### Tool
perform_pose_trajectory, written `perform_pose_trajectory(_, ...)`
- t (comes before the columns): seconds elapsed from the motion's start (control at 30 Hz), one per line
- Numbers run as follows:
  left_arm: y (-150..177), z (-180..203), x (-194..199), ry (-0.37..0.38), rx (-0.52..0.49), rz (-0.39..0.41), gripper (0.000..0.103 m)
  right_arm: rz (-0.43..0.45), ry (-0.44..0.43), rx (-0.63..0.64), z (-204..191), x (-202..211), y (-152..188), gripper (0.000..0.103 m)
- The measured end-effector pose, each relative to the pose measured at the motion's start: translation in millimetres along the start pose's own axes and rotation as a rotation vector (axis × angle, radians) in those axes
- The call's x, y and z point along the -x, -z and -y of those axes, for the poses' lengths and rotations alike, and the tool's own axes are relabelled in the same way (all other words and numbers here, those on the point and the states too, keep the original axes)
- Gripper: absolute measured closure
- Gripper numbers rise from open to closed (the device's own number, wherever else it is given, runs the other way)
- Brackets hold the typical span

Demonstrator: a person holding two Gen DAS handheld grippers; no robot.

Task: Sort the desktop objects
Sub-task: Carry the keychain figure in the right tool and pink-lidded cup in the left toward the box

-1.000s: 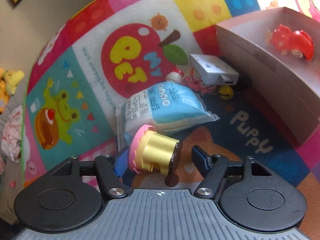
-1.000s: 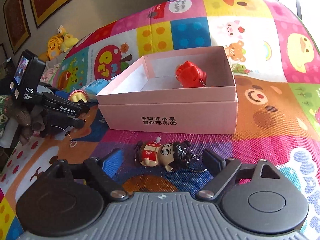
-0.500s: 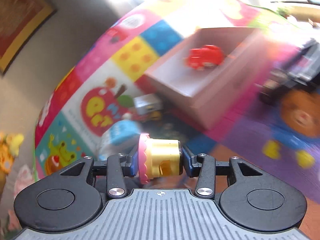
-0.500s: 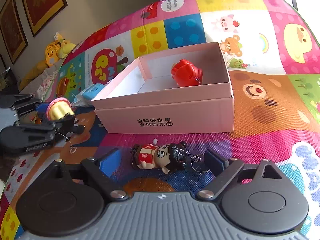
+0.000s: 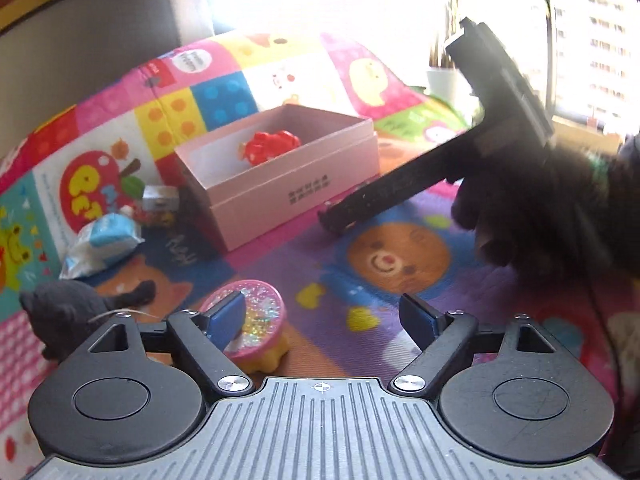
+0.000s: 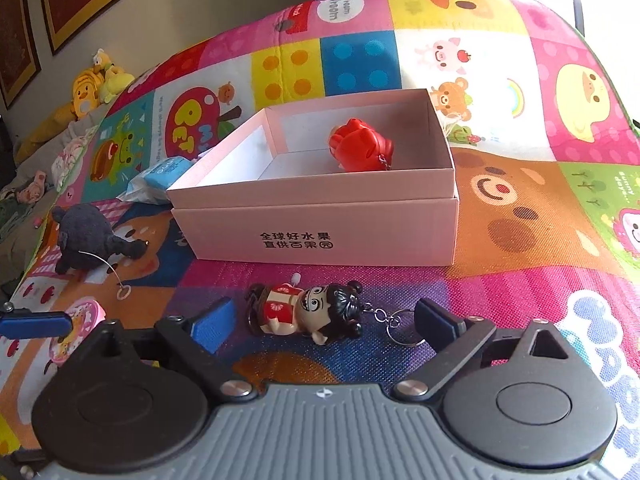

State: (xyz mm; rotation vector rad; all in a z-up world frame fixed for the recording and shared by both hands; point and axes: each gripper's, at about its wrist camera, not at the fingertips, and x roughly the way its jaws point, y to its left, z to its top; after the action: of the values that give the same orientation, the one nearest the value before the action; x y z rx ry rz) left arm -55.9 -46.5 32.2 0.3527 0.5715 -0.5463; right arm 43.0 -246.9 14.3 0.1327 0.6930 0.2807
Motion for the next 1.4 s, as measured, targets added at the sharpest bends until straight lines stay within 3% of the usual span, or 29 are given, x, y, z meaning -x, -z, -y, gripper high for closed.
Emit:
perform_pose_trajectory(0.03,0.9,-1.9,5.7,-0.02,0.028,0.027,0.006,0.001,0.006,0.0,-0.1,0.2,0.2,0.006)
perform_pose_trajectory(0.13,4.4,-14.8,18.4,-0.122,0.141,0.093,0.001,0.0,0.016,0.0,-0.3,0.0,0.3,0.005)
perform_pose_trajectory(0.2,8.6,-25.6,16.4,-0.191,0.233,0.073,0.0,-0.005,0.014,0.005,-0.8,0.0,0.3,0.005)
perform_pose_trajectory(0.3,17.9,-39.7,2.1,-0.225,0.339,-0.011,0.0,-0.003,0.025,0.018,-3.7,0.8,1.0,0.004)
perform_pose_trajectory(0.53,26.5,-39.9,-15.4,-0.307,0.341,-0.055,0.0,0.0,0.059,0.137,-22.7,3.0,4.4,0.003)
perform_pose_trajectory(0.63,30.1,-45.8,-19.9,-0.287,0.38,-0.088,0.0,0.004,0.087,0.187,-31.7,1.4,4.3,0.003)
perform_pose_trajectory(0.77,36.8,-57.1,-20.5,-0.252,0.46,-0.098,0.0,0.041,0.136,0.251,-46.6,2.9,6.0,0.013)
perform_pose_trajectory(0.93,37.5,-57.0,-19.7,-0.254,0.467,-0.092,0.0,0.021,0.135,0.266,-58.4,-6.9,3.3,0.019)
perform_pose_trajectory(1.0,37.6,-56.9,-19.2,-0.252,0.469,-0.091,0.0,0.002,0.121,0.304,-61.4,-7.7,3.7,0.037)
perform_pose_trajectory(1.23,38.1,-56.8,-19.2,-0.255,0.464,-0.094,0.0,-0.023,0.028,0.538,-62.8,22.0,21.4,0.038)
perform_pose_trajectory(1.33,37.9,-55.9,-19.7,-0.259,0.456,-0.101,0.0,0.003,0.053,0.685,-57.4,43.8,34.0,0.038)
perform_pose_trajectory(1.4,37.2,-54.9,-20.7,-0.263,0.449,-0.107,0.0,0.007,0.134,0.713,-48.8,53.0,36.2,0.022)
